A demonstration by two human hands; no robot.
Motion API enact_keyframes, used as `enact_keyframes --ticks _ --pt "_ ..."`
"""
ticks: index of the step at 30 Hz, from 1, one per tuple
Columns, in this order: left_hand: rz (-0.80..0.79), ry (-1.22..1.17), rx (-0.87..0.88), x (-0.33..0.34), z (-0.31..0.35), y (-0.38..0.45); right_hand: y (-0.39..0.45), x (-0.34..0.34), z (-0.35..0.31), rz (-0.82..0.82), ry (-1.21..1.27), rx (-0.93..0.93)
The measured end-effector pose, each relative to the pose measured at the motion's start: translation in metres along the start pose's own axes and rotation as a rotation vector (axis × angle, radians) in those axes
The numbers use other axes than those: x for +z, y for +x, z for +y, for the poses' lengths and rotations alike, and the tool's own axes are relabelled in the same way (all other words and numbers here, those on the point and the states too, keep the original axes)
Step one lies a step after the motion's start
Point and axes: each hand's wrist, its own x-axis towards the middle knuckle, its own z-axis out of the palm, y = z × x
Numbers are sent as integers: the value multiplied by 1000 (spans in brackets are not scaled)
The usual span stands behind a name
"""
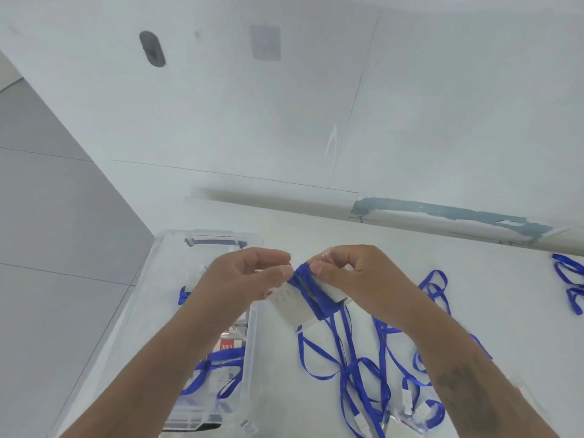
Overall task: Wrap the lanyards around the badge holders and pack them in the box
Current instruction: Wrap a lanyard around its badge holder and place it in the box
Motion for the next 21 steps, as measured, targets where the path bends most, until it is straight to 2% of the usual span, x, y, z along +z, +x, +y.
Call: enact_keyframes --ticks 6,10,13,15,17,19,21 --pt "9 236 109 -24 -1 -5 22 22 -20 -83 -146 -53" --pt "-40 382 80 -57 -5 -1 38 47 -29 -109 -160 -49" --pt "-52 398 54 -80 -6 5 49 69 -34 -77 -91 -18" --pt "-41 338 33 -95 -10 9 55 84 -38 11 61 42" --pt "-5 217 13 -106 -16 12 61 96 -41 39 334 115" --pt "74 93 12 -113 -23 15 63 111 -41 58 572 149" --pt "152 18 12 -117 -30 19 63 134 -39 107 687 171"
